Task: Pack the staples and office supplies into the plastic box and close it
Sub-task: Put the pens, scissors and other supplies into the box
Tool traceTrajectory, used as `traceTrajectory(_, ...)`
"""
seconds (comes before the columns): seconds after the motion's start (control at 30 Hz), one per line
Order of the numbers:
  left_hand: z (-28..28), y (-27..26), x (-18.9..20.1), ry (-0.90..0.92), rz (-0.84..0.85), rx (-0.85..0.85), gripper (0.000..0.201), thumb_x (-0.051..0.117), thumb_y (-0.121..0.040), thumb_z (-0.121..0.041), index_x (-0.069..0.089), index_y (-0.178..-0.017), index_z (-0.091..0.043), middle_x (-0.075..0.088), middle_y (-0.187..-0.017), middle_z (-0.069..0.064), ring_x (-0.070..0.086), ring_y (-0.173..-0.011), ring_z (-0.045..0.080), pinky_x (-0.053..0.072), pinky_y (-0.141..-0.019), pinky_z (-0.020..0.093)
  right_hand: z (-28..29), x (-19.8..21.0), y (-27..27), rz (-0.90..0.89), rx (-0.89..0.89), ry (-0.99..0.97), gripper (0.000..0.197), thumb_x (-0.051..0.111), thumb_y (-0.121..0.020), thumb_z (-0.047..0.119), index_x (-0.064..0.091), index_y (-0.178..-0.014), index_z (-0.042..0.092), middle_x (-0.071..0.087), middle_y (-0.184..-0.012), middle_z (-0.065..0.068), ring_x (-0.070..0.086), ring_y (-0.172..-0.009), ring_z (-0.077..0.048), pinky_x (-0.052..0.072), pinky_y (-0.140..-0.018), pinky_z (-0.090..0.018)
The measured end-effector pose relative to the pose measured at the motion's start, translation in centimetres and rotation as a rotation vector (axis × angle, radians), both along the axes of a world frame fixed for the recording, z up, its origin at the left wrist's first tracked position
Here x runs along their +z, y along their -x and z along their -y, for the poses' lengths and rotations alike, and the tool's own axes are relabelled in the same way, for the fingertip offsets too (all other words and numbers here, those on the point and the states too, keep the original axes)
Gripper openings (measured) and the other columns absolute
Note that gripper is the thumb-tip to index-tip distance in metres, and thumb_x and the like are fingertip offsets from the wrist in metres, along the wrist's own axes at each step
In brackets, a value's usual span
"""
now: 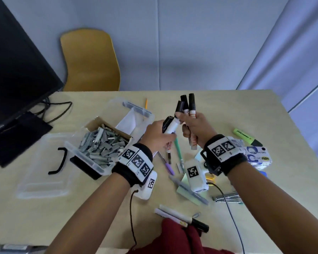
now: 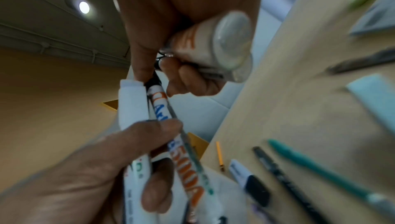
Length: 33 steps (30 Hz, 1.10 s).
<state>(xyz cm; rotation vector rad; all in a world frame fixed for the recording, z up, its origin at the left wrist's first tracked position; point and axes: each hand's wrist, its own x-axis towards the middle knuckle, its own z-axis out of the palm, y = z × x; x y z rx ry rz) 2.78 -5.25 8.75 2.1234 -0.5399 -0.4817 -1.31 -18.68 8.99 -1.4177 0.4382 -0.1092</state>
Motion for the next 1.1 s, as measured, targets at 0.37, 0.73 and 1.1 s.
traceTrajectory(0.37, -5.1, -8.6, 4.5, 0.733, -0.343, 0.543, 0.006, 0.049, -0.097, -0.017, 0.046, -0.101, -0.014, 0.048, -0.078, 0.0, 0.055, -0.07, 0.014, 0.046, -0.072, 0.03, -5.2, 4.2, -9.9, 0.217, -0.048, 0.03, 0.025, 0.049, -0.096, 0.026, 0.055, -0.076, 0.012, 0.064, -0.078, -0.001, 0.05, -0.052, -0.008, 0.042, -0.051, -0.021)
traceTrajectory(0.73, -5.6, -10.6, -0.2, 0.166, -0.243, 0.43, 0.027, 0.062, -0.083, -0.01, 0.058, -0.11, -0.008, 0.064, -0.11, 0.016, 0.06, -0.105, 0.031, 0.046, -0.097, 0.045, -8.7, -0.5, -12.0, 0.296, -0.129, 0.045, 0.004, 0.046, -0.095, 0.008, 0.043, -0.095, 0.011, 0.055, -0.072, -0.004, 0.059, -0.054, -0.003, 0.053, -0.061, -0.026)
traceTrajectory(1.1, -6.1, -10.3, 0.5, -0.14, -0.251, 0.402, 0.016, 0.064, -0.081, -0.002, 0.055, -0.078, -0.014, 0.064, -0.113, 0.015, 0.058, -0.11, 0.029, 0.046, -0.094, 0.034, -9.7, -2.0, -11.2, 0.142, -0.037, 0.378, 0.015, 0.05, -0.091, 0.009, 0.04, -0.103, 0.011, 0.066, -0.09, -0.015, 0.064, -0.082, -0.027, 0.051, -0.074, -0.036)
